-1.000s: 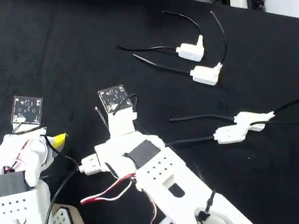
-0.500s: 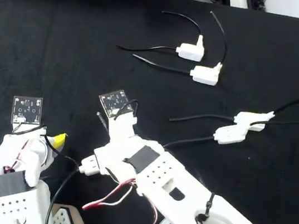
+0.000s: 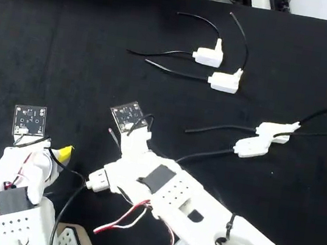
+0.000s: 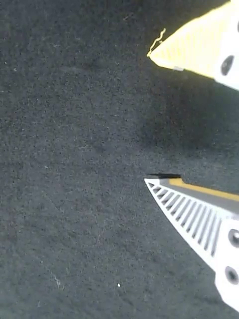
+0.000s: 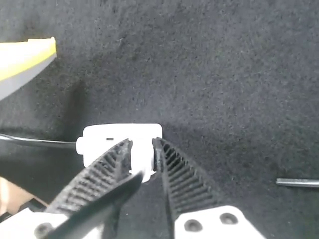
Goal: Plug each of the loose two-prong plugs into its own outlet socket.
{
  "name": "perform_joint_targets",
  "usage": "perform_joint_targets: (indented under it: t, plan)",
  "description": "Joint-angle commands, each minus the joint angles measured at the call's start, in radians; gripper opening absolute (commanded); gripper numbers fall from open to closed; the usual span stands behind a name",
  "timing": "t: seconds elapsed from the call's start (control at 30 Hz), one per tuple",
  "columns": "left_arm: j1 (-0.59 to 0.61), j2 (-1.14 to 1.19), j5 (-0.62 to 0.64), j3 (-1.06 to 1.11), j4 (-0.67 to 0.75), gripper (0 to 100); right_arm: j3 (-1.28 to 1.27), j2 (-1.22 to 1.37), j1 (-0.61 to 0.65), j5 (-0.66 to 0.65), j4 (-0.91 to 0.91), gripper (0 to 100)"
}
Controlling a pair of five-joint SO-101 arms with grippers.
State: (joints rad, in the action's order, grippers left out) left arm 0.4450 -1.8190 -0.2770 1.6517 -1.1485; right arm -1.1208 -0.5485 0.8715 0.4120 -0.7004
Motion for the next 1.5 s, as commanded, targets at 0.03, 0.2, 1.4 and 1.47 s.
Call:
perform_joint_targets:
  t: [0.03, 0.2, 1.4, 1.47]
  plan:
    - [0.002, -0.008, -0.008, -0.005, 0.025, 34, -0.018, 0.004, 0.037, 0.006, 0.014, 1.2]
    - [0.002, -0.008, -0.008, -0.005, 0.025, 34, -0.016, 0.048, 0.127, 0.006, 0.031, 1.2]
    - [0.002, -0.008, -0.008, -0.005, 0.02, 34, 0.228, 0.274, -0.442, -0.431, 0.482, 1.2]
    - [0.002, -0.008, -0.008, -0.005, 0.02, 34, 0.329, 0.401, -0.462, -0.431, 0.485, 1.2]
